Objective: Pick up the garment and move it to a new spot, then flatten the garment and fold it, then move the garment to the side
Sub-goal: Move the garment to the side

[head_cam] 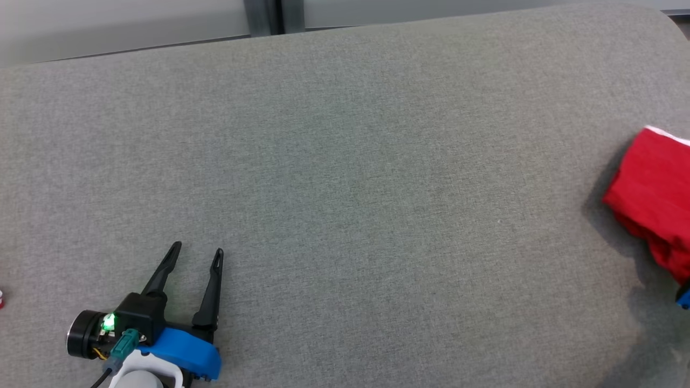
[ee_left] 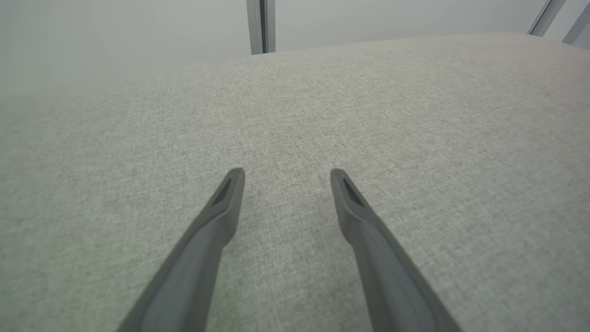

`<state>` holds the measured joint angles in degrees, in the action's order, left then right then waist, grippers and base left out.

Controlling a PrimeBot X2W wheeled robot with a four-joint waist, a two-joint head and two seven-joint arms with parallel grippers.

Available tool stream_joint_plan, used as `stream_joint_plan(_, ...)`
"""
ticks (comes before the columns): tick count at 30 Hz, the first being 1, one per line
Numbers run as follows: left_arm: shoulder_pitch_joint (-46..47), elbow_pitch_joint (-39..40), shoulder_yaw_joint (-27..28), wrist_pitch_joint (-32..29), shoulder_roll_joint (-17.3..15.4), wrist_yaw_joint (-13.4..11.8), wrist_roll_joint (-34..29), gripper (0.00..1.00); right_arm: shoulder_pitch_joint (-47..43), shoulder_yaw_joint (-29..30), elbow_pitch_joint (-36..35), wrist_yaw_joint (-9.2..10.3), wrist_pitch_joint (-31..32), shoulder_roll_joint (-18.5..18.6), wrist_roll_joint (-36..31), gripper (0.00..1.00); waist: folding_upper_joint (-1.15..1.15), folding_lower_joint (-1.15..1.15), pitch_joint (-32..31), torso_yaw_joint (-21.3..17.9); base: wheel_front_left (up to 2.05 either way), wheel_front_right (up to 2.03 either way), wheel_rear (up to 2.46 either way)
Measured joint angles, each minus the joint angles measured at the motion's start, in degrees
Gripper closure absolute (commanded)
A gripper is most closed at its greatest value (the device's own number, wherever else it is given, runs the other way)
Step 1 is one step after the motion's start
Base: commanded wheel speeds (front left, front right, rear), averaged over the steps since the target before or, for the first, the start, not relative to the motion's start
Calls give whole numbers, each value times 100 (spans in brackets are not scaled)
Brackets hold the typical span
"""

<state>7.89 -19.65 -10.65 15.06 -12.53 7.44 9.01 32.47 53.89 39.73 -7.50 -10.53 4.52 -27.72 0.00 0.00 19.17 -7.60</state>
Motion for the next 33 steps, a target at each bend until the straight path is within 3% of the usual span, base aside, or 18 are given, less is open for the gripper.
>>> stream_joint_plan(7,13,13,-20,0,-55,0,-3,0,26,915,246,1,-233,-123,-271,100,0,0,-12,-105,0,0,0)
stream_joint_plan(8,14,13,-20,0,-59,0,-4,0,68,970,326,1,-283,-138,-275,82,0,0,-24,-120,0,0,0)
stream_joint_plan(10,16,4,-8,0,-57,0,-21,0,152,937,500,1,-374,-149,-292,0,0,0,-50,-147,0,0,0)
stream_joint_plan(13,17,-23,7,0,-33,0,-38,0,224,801,565,1,-430,-167,-308,0,0,0,-117,-161,0,0,0)
stream_joint_plan(17,15,-35,46,0,69,0,-43,0,344,312,-11,1,-445,-164,-36,0,0,0,-253,-117,0,0,0)
stream_joint_plan(22,7,-77,174,-1,208,0,-43,0,188,-633,-751,1,-450,-168,528,0,0,0,-460,-26,0,0,0)
stream_joint_plan(33,-14,-218,775,0,561,-42,-229,0,-751,-3383,-1405,1,-452,-166,2174,0,-1,-1,-929,353,0,0,0)
